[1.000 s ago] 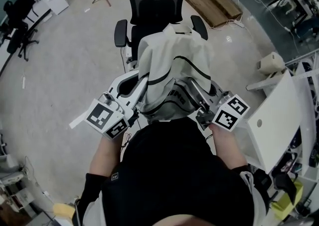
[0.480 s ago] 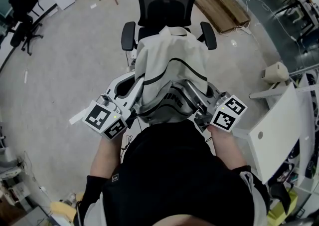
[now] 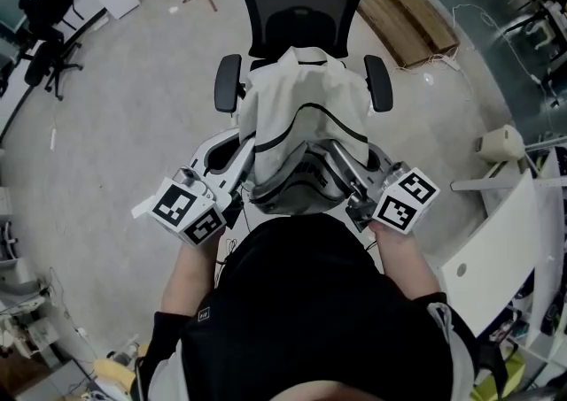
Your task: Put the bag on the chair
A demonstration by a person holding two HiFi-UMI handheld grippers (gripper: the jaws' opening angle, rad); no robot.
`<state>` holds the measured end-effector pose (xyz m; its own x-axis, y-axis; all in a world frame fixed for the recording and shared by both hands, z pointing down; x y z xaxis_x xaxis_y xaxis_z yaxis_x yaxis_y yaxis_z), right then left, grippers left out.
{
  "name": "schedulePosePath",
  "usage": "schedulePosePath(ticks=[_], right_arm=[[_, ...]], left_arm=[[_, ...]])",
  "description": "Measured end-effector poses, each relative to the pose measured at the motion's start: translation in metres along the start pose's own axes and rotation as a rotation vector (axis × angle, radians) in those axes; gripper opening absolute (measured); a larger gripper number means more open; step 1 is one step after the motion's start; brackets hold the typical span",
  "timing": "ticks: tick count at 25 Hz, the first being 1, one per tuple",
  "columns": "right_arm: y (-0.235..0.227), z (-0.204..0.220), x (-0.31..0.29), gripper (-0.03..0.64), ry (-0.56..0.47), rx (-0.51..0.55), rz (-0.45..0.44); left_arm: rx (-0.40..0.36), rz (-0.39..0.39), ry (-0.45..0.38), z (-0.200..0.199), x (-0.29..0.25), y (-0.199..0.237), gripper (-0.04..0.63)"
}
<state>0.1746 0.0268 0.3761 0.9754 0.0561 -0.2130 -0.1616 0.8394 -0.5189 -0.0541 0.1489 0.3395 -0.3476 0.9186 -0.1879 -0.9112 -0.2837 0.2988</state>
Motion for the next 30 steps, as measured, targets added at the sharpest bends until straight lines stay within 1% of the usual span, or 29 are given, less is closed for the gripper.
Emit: schedulePosePath(ticks=[5,11,18,24,28,30], right_arm=[[-0.043,-0.037,-0.015,0.035,-0.018,0.037,-0.017],[-0.097,-0.070,-0.014,0.035,-0.013,0.037,-0.046],[-0.125,-0.092,-0.027,0.035,0.003,0.037,-0.029],[-0.129,-0.093,-0.056,0.035,0.014,0.012,0.017],[-0.124,-0.099,-0.085,0.035,-0.002,0.002,0.072],[-0.122,-0.105,-0.100,0.035,-0.023,-0.004,0.112]], left_arm=[[-0.006,-0.006,-0.005,-0.025,-0.044,0.022,0.048],[-0.012,-0.045,0.011,-0.042,-0.102,0.033,0.048],[0.007,-0.040,0.028,-0.051,-0.130,0.055,0.048],[0.032,0.010,0.024,-0.053,-0.137,0.095,0.048],[0.032,0.069,0.021,-0.064,-0.139,0.134,0.046],[0.024,0.112,0.028,-0.073,-0.143,0.156,0.046]])
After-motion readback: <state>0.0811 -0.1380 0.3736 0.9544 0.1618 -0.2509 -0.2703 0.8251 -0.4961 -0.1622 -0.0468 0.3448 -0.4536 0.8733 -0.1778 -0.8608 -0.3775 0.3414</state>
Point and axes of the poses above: the fingertips, and each gripper's own axes: x backward along the fingers, y to its left, z out of its underside, the point moved 8 cm from there along x, backward along the fingers, and after that the axes turned 8 degrees about y, right-handed, at the moved point
